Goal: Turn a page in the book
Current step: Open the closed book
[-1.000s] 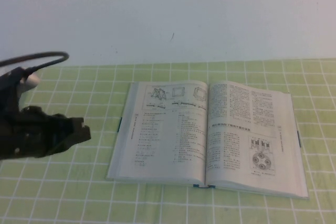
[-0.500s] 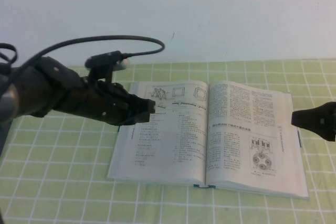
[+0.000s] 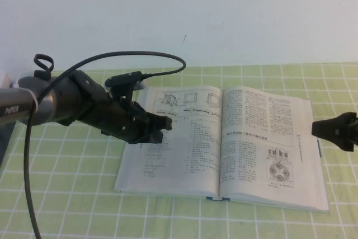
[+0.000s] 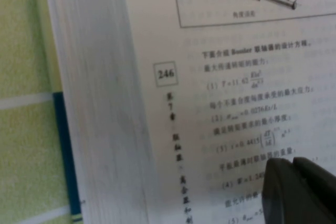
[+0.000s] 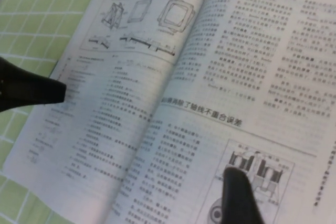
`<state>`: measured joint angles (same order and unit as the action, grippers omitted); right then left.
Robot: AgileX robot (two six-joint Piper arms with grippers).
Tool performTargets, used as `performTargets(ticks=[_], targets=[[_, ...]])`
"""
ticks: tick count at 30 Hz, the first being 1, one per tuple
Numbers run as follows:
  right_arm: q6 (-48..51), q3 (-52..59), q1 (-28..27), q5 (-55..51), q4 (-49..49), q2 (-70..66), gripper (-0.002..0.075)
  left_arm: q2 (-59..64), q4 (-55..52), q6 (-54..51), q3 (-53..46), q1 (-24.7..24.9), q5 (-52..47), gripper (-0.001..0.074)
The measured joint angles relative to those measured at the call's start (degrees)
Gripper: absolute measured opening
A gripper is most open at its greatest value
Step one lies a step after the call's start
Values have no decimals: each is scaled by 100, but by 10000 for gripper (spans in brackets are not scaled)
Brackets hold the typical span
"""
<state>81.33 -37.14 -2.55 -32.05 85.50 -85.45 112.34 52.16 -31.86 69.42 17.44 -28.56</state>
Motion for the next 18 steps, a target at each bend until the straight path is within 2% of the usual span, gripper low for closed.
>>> performTargets(ticks=[9,18], targets=[[105,-397,0,-348,-8,-655,382,0,-415,375,0,0,66,-2],[105,-688,0,-191,-40,-1732,384,0,-1007,791,9,0,102,-2]])
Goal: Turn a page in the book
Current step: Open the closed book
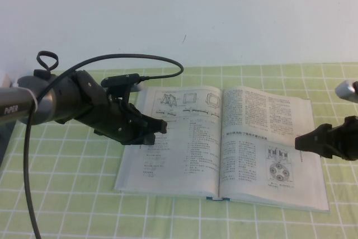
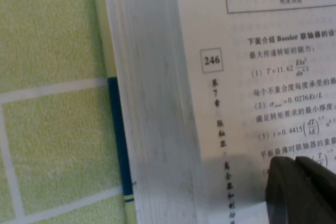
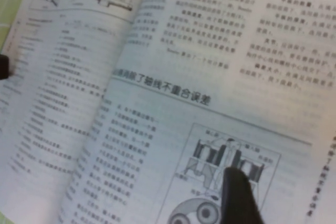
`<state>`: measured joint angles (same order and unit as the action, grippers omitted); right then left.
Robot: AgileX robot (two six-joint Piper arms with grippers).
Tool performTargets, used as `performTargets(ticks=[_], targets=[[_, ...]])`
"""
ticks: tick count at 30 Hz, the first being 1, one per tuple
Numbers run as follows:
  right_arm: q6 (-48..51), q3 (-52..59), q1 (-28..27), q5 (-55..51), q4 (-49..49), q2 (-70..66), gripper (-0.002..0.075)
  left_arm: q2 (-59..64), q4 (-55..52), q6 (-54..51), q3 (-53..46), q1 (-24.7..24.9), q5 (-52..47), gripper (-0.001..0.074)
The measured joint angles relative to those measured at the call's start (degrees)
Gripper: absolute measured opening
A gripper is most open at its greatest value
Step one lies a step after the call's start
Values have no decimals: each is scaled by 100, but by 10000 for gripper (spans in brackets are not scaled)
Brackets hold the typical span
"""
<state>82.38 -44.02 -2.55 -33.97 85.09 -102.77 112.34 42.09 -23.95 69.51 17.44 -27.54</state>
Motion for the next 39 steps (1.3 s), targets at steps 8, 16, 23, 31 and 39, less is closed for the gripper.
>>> performTargets(ticks=[8,16,23,31,39], targets=[[0,-276,0,-111,10,-615,384,-10,-33,22,2,0,0,-4],[65,-372,0,-337,120,-808,384,-10,-19,22,2,0,0,-4],[240,-649,-12,-750,69,-916,384,-10,91,22,2,0,0,-4],[-983,-1243,-101,-631,-1342,-764,384,-10,112,22,2,0,0,-4],[-1664,-1286,-101,-671,-2073,-1029,384,-10,112,22,2,0,0,-4]])
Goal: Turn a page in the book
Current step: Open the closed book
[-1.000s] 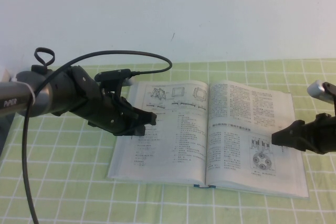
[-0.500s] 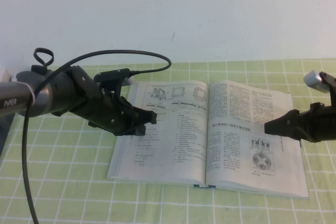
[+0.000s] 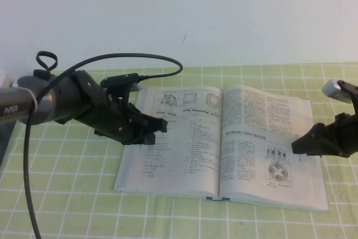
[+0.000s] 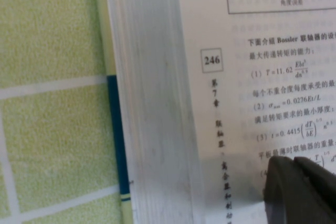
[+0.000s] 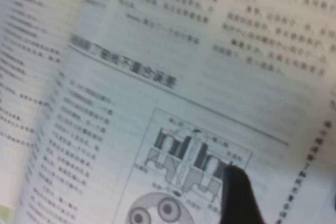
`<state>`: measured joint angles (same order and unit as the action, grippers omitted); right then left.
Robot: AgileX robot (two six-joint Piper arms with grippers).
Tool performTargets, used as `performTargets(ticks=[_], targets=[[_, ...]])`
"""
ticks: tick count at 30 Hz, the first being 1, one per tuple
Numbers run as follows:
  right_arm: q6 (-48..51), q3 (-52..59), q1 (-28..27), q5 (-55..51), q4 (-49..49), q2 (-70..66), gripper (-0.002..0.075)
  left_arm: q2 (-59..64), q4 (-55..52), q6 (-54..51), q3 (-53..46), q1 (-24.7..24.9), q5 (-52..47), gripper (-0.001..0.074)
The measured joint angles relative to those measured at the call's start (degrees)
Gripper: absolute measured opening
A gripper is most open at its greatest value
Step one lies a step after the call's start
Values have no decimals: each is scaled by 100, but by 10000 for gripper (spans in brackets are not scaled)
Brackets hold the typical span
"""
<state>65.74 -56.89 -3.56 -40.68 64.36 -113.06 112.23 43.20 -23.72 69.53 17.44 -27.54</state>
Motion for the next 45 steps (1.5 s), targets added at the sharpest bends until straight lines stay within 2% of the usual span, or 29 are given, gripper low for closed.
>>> performTargets(ticks=[14,21,27,30,37,45], targets=[[1080,-15,-13,-1054,1936,-353,384,0,18,0,0,0,-18,-4],[1003,-25,-112,-1058,1589,-277,384,0,27,-42,0,0,-18,-4],[-184,-319,-266,-946,-430,-43,384,0,41,-42,0,0,-18,-4],[-483,-344,-269,-936,-894,-63,384,0,41,-48,0,0,-23,-4],[-504,-369,-269,-990,-396,-379,384,0,41,-64,0,0,-108,-4],[185,-382,-142,-1198,845,-627,384,0,65,-122,0,0,-186,-4]])
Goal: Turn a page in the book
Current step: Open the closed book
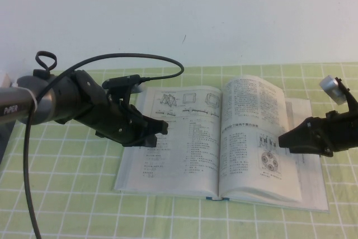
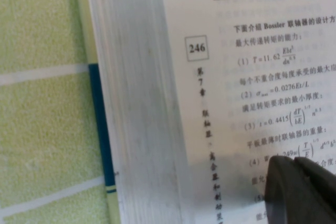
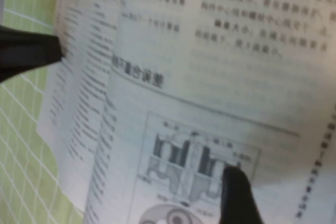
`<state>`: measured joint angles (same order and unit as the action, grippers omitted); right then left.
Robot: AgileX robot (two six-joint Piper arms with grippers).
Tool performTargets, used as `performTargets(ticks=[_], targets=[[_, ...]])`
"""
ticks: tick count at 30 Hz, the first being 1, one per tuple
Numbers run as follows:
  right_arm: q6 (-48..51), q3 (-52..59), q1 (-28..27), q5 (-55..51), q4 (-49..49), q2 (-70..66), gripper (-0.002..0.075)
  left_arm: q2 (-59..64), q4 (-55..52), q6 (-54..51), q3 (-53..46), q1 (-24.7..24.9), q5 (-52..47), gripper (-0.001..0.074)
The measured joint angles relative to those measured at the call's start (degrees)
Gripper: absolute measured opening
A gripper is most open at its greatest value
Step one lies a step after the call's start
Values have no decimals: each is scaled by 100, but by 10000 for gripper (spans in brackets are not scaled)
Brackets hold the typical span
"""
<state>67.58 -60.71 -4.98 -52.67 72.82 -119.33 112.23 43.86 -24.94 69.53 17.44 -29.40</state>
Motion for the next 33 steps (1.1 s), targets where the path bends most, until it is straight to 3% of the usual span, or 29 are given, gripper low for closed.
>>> performTargets(ticks=[13,19,23,27,33], targets=[[189,-32,-53,-46,149,-4,384,0,11,-26,0,0,0,-4],[-424,-153,-147,201,-1274,412,385,0,11,-58,0,0,0,-4],[-681,-167,-147,290,-1675,473,385,0,21,-71,0,0,-8,-4],[-740,-189,-55,407,-1687,315,384,0,21,-71,0,0,-8,-4],[-454,-234,186,394,-960,126,384,0,21,-92,0,0,-23,-4]])
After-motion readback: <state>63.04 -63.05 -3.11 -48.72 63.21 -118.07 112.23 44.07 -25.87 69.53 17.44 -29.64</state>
